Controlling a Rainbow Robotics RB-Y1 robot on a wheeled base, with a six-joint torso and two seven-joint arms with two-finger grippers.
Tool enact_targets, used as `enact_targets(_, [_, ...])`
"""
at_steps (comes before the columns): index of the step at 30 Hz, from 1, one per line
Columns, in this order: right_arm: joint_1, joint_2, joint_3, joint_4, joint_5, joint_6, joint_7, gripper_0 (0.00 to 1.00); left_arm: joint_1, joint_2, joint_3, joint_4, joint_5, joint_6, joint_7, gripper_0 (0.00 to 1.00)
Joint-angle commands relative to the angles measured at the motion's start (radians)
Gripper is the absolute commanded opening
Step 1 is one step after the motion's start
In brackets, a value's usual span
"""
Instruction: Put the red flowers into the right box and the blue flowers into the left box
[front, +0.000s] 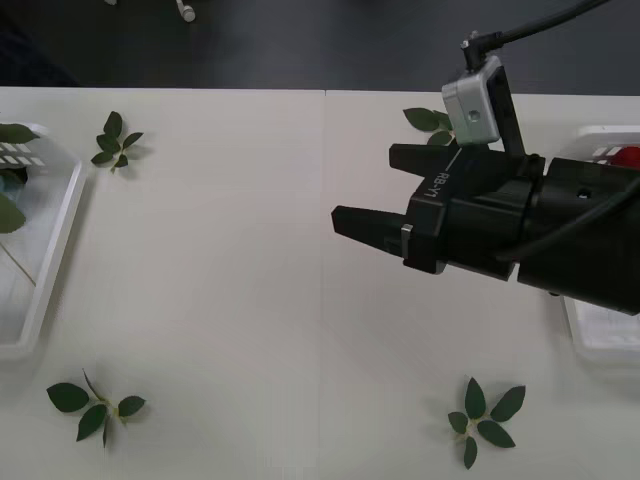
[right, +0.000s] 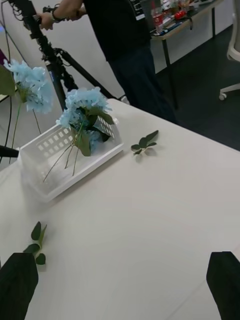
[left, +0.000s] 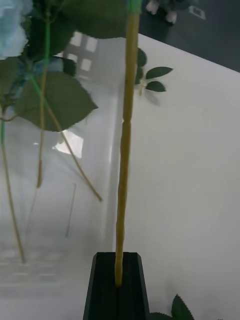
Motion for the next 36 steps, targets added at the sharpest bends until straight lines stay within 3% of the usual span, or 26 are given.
enact_targets(1, [0.013, 0.061, -0.112, 0.048, -0.151, 0.094, 0.241, 1.00, -0.019, 0.046, 0.050, -0.016, -0.133, -0.008, 0.189, 0.00])
enact_targets(8, [0.005, 0.089, -0.237, 0.247, -0.429, 0.249, 0.609, 1.00, -0.095, 0.060, 0.058, -0.016, -0.355, -0.007, 0.367, 0.00])
enact_targets(14, [-0.018, 0.087, -0.280, 0.394, -0.500, 0.357, 0.782, 1.00, -0.179, 0.060, 0.026, -0.012, -0.506, -0.007, 0.473, 0.01])
enact_targets(22, [-0.058, 0.058, -0.294, 0.601, -0.590, 0.404, 1.003, 1.00, -0.251, 0.060, -0.008, 0.001, -0.619, -0.007, 0.549, 0.03])
enact_targets(24, [-0.062, 0.051, -0.293, 0.641, -0.619, 0.407, 1.066, 1.00, -0.253, 0.060, -0.008, 0.001, -0.619, -0.007, 0.549, 0.24])
enact_targets(26, [-0.064, 0.044, -0.297, 0.676, -0.653, 0.415, 1.118, 1.00, -0.251, 0.060, -0.008, 0.000, -0.607, -0.007, 0.549, 0.75])
enact_targets(28, [-0.065, 0.038, -0.305, 0.704, -0.678, 0.429, 1.139, 1.00, -0.251, 0.058, -0.008, 0.001, -0.593, -0.007, 0.548, 1.00])
enact_targets(36, [-0.067, 0.035, -0.374, 0.739, -0.740, 0.573, 1.139, 1.00, -0.249, 0.060, -0.005, 0.000, -0.510, -0.007, 0.534, 1.00])
